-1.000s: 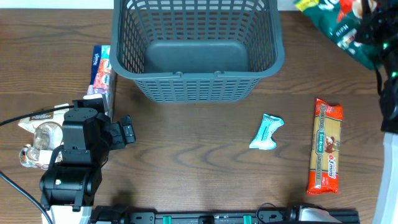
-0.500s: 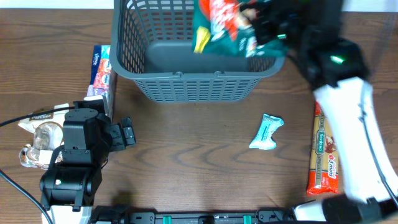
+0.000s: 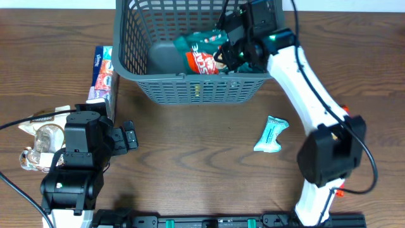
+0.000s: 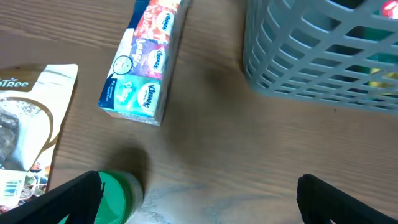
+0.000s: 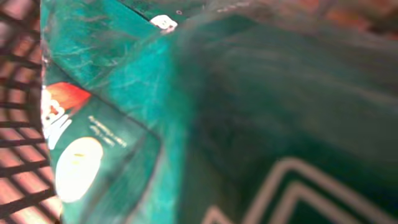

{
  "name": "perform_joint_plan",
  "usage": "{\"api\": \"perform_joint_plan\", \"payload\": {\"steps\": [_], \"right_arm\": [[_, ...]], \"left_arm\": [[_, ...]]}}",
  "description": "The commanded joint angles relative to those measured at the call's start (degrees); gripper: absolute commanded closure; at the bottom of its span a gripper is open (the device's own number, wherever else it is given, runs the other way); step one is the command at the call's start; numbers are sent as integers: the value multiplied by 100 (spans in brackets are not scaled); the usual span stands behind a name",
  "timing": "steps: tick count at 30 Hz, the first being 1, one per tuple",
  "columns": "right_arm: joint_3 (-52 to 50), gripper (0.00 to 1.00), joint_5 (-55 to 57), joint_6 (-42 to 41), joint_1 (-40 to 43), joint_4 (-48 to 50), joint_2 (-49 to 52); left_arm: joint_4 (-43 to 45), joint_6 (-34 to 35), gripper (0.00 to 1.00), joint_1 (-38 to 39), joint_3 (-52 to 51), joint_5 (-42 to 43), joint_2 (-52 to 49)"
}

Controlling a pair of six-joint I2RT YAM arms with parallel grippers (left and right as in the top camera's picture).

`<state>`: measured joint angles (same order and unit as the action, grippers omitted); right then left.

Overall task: Pack container
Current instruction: 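Lift the green pouch with the right gripper and drop it into the basket, then move the right gripper down to the mint-green bar and grasp it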

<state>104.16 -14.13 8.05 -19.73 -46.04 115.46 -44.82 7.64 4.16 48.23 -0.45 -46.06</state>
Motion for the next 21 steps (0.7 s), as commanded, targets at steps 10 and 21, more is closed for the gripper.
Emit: {"api": "perform_joint_plan", "payload": {"steps": [10,21], "right_arm": [[1110,1,-151,20,-20,-511,-444],[4393,1,2155,-2612,894,-3797,-920]], "left_arm": [[-15,-48,2,-28,129,-66,9],[-17,-48,1,-28,129,-66,9]]}}
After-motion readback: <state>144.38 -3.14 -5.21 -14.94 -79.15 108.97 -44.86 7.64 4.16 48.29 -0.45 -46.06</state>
